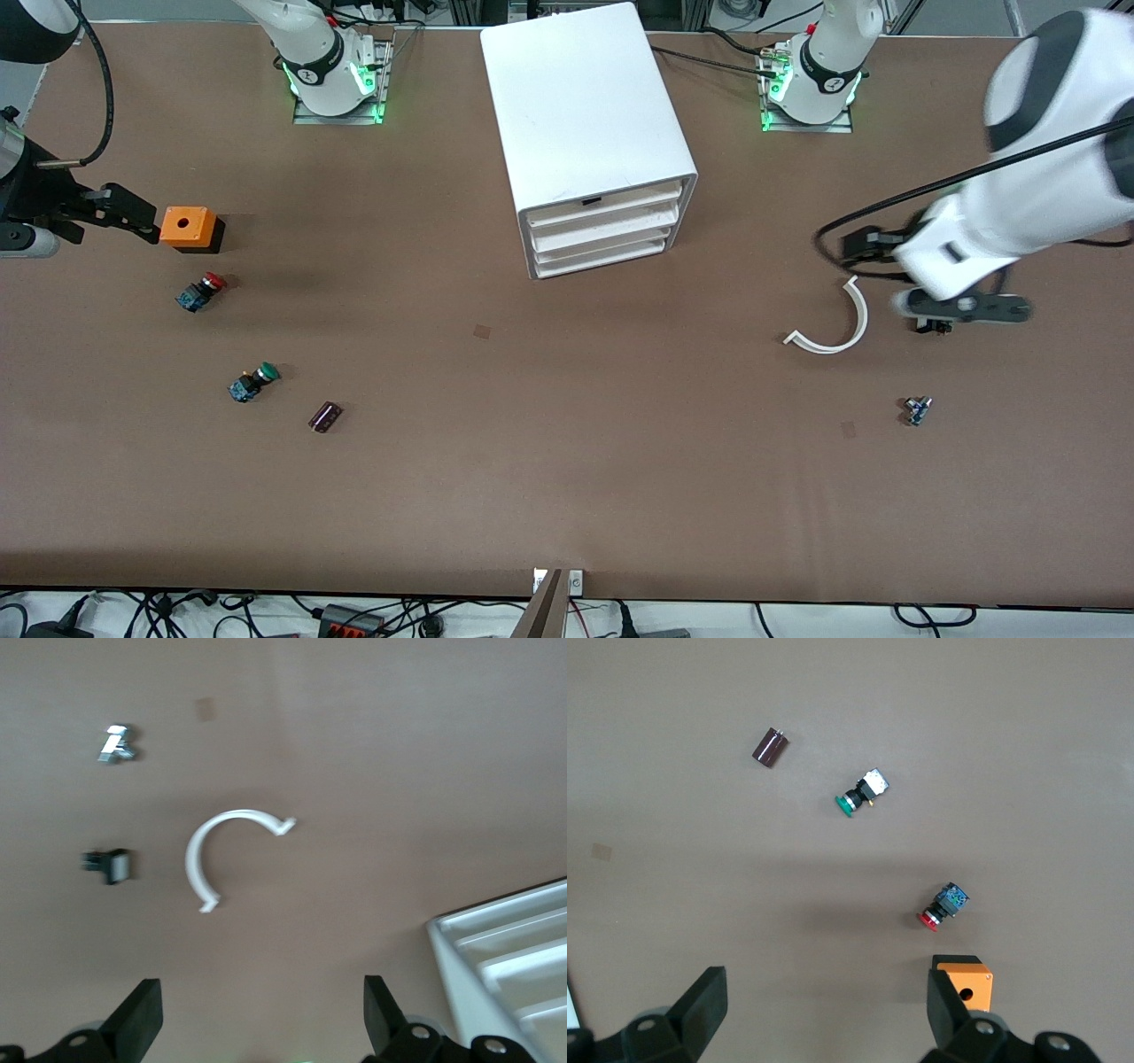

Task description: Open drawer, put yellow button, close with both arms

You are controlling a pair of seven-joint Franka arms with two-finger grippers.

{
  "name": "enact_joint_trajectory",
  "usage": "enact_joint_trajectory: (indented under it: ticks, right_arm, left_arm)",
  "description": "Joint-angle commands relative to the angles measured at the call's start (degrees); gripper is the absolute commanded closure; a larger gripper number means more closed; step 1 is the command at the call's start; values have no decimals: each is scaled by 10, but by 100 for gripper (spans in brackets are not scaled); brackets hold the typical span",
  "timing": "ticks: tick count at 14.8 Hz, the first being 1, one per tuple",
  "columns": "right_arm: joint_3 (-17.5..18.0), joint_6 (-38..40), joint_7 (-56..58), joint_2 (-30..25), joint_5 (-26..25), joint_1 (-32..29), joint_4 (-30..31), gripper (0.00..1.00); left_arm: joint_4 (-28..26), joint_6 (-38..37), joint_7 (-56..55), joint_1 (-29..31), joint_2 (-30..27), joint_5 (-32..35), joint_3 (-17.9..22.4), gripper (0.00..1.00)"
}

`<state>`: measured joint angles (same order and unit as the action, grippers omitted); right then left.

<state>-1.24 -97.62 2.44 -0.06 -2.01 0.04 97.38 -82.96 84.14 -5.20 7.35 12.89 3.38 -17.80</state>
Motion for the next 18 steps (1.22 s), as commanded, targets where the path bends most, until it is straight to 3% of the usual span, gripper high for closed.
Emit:
enact_joint_trajectory:
  ticks: [1, 6, 9, 12, 18]
  right_arm:
    - [3, -1, 0, -9, 0, -4, 4, 0]
    - [3, 0, 1, -11, -3, -4, 3, 0]
    - [2, 5, 1, -13, -4, -5, 2, 0]
    - [2, 8, 3, -13, -4, -5, 2, 0]
    - [-2, 8, 5, -14, -5, -5, 3, 0]
  left_arm:
    - [-76, 15, 83, -46, -81, 6, 79, 0]
    - [-213, 178, 54, -75, -174, -10, 124, 0]
    - [-212, 183, 58, -78, -175, -51, 138, 0]
    - [-190, 133, 57, -73, -169, -50, 135, 0]
    - [-188, 130, 59, -72, -168, -46, 131, 0]
